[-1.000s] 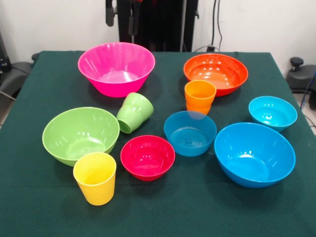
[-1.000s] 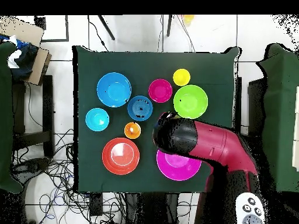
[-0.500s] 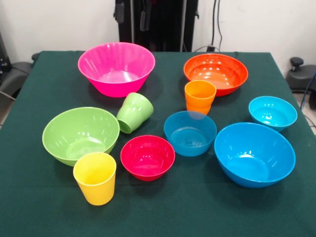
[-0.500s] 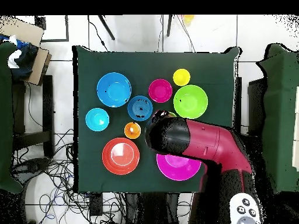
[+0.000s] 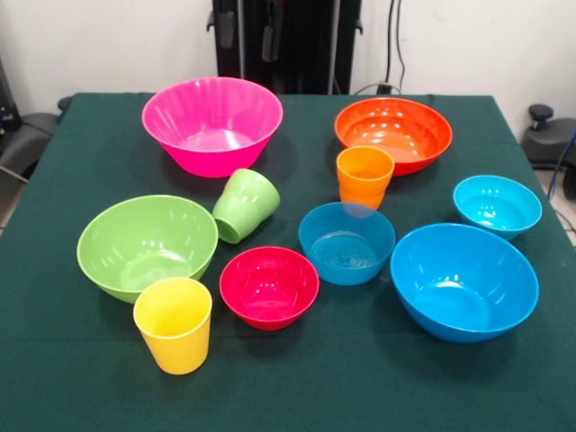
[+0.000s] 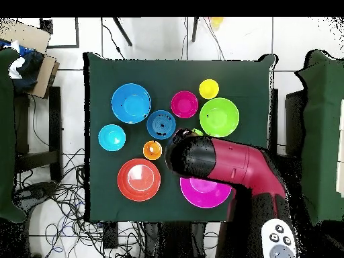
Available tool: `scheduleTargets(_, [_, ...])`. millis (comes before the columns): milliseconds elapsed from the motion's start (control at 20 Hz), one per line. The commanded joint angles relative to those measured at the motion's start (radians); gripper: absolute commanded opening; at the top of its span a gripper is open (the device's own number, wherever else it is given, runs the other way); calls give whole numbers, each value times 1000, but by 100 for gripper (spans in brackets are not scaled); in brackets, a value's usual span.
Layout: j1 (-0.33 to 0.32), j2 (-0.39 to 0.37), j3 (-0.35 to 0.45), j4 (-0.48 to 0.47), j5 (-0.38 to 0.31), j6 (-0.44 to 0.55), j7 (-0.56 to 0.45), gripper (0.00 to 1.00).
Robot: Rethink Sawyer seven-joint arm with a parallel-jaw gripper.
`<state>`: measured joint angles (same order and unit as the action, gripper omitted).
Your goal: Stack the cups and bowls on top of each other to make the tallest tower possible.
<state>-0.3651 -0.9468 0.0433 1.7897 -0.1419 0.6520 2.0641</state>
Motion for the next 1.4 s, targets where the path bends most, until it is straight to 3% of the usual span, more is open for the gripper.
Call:
scheduleTargets(50, [-15, 87, 126, 76, -95, -44, -141, 100])
scheduleTargets(300, [-63, 150, 180, 57, -119, -90, -194, 100])
scheduleTargets(650, [-70, 211, 221, -38, -165, -31, -210, 100])
scheduleTargets(1100, [-69, 231, 280, -121, -170, 92, -220, 100])
scheduleTargets(1400, [-59, 221, 280, -131, -179, 117, -192, 100])
